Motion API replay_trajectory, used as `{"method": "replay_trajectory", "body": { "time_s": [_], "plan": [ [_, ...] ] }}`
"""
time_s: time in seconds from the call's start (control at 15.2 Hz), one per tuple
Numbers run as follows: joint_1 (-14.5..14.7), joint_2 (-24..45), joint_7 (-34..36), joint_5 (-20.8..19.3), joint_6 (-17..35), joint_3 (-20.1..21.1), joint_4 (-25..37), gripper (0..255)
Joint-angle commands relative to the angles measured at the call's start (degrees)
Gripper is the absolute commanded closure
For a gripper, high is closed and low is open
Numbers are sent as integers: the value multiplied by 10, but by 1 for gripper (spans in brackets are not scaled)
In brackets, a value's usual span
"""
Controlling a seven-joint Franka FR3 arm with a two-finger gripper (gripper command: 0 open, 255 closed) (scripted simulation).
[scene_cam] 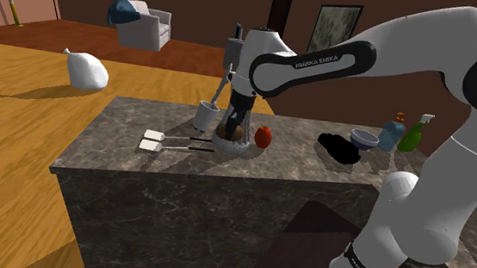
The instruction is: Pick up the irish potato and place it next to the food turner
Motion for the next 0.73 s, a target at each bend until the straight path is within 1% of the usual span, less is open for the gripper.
{"method": "replay_trajectory", "body": {
  "time_s": [0.0, 0.66],
  "plan": [
    [6, 10, 12, 1, -1, 7, 11, 255],
    [5, 40, 12, 3, 76, 5, -36, 255]
  ]
}}
